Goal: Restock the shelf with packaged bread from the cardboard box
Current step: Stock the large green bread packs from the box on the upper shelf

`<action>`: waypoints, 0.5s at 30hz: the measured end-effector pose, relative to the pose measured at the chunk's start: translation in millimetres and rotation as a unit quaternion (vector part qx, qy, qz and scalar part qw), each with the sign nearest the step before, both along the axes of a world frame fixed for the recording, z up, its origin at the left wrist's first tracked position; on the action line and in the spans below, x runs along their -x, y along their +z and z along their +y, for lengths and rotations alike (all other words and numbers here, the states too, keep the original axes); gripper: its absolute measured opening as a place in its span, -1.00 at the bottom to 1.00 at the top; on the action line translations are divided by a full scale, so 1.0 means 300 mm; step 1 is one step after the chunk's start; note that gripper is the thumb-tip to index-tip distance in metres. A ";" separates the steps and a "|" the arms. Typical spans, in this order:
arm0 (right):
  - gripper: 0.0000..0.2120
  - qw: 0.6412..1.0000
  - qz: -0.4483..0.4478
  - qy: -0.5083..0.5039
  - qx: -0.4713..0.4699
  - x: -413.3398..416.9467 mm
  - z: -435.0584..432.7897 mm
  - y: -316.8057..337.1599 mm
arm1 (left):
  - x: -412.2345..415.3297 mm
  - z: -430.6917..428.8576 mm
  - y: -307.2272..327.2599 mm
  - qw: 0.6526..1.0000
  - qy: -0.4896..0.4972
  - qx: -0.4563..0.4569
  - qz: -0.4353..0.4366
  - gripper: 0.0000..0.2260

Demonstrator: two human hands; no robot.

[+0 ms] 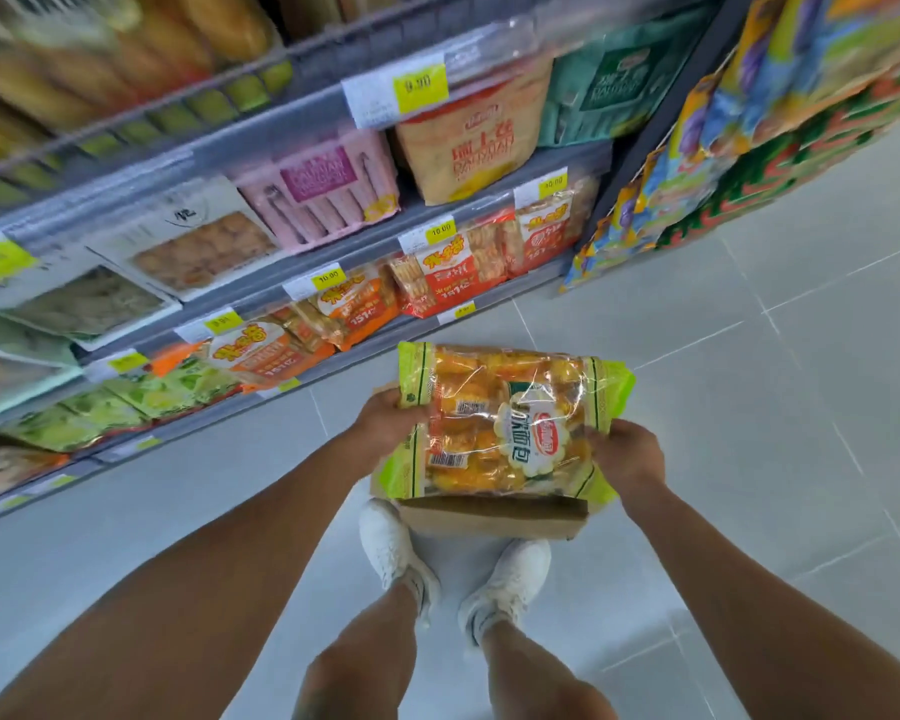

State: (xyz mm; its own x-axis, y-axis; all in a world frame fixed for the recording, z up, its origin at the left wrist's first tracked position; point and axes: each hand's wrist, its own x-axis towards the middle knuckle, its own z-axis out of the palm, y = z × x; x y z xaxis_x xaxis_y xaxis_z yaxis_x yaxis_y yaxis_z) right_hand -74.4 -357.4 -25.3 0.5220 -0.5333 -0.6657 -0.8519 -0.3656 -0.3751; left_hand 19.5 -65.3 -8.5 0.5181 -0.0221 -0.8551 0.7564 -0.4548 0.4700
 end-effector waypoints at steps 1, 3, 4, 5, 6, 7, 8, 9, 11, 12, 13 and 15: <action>-0.69 1.000 -0.010 0.001 0.002 -0.010 -0.007 0.078 | -0.012 0.005 0.080 1.000 0.000 0.004 -0.009 -0.55; -0.69 0.999 -0.033 0.011 0.000 -0.031 -0.020 0.242 | -0.032 0.010 0.246 1.000 -0.007 0.019 -0.021 -0.33; -0.68 0.999 -0.042 0.008 -0.005 -0.043 -0.027 0.324 | -0.040 0.011 0.339 0.999 -0.014 0.025 -0.023 -0.24; -0.66 0.998 -0.057 0.002 -0.009 -0.053 -0.032 0.409 | -0.041 0.010 0.434 0.999 -0.019 0.037 -0.025 -0.20; -0.63 0.997 -0.076 -0.008 -0.015 -0.059 -0.037 0.497 | -0.047 0.014 0.513 0.998 -0.015 0.048 -0.028 -0.18; -0.62 0.995 -0.100 -0.016 -0.019 -0.065 -0.047 0.581 | -0.054 0.018 0.589 0.997 -0.009 0.062 -0.044 -0.15; -0.62 0.992 -0.125 -0.017 -0.025 -0.070 -0.059 0.658 | -0.060 0.024 0.667 0.996 -0.004 0.065 -0.055 -0.12; -0.60 0.988 -0.150 -0.012 -0.030 -0.076 -0.071 0.732 | -0.070 0.033 0.743 0.994 0.003 0.081 -0.073 -0.11; -0.56 0.980 -0.194 -0.002 -0.040 -0.090 -0.089 0.871 | -0.085 0.059 0.853 0.986 0.031 0.134 -0.096 -0.26; -0.56 0.976 -0.215 0.002 -0.039 -0.096 -0.095 0.941 | -0.085 0.062 0.921 0.980 0.050 0.161 -0.108 -0.33; -0.58 0.970 -0.238 0.001 -0.043 -0.108 -0.094 1.019 | -0.096 0.072 0.972 0.973 0.066 0.182 -0.121 -0.33; -0.60 0.958 -0.278 -0.012 -0.064 -0.129 -0.092 1.155 | -0.102 0.072 1.119 0.960 0.094 0.216 -0.154 -0.23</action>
